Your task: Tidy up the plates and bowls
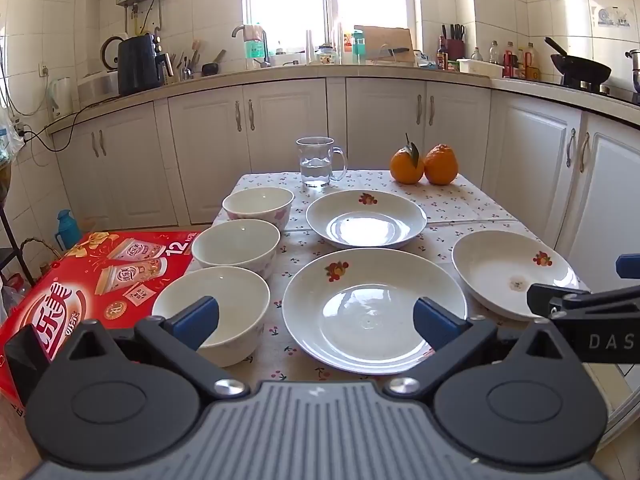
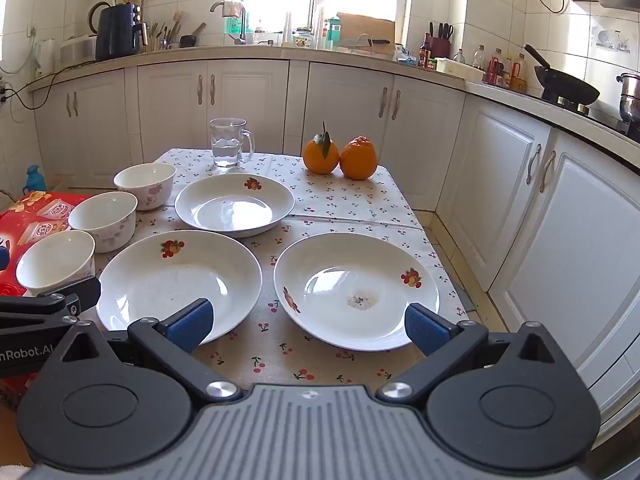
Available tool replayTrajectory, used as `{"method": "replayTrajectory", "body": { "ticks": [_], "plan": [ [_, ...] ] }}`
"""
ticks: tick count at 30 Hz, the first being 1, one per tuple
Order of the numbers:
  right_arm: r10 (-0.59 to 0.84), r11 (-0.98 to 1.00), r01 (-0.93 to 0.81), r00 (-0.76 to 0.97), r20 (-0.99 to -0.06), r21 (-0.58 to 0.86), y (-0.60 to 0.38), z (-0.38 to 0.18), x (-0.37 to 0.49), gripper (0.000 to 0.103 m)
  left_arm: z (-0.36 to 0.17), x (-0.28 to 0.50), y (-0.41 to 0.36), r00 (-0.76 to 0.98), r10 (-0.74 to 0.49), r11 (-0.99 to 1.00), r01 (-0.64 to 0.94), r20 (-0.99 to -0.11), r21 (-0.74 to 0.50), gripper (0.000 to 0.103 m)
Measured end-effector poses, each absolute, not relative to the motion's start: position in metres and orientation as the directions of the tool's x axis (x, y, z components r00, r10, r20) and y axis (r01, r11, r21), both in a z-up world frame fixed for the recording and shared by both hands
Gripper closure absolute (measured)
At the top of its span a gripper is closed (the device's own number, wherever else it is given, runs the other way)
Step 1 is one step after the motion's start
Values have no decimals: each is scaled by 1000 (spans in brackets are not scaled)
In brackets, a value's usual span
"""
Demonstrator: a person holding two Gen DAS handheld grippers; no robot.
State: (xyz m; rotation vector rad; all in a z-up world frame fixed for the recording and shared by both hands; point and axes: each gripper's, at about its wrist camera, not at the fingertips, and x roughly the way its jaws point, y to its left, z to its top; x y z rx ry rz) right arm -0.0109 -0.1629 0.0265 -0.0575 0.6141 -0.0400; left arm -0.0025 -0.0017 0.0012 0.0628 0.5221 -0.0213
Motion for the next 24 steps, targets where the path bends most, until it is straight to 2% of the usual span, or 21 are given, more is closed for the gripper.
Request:
{"method": "replayTrajectory", "body": {
  "ticks": [24],
  "plan": [
    [-56,997,20,818,-572,-68,-164,28,-12,0,1,-2,-1,867,-4,998,37,-499,55,1]
  ]
}}
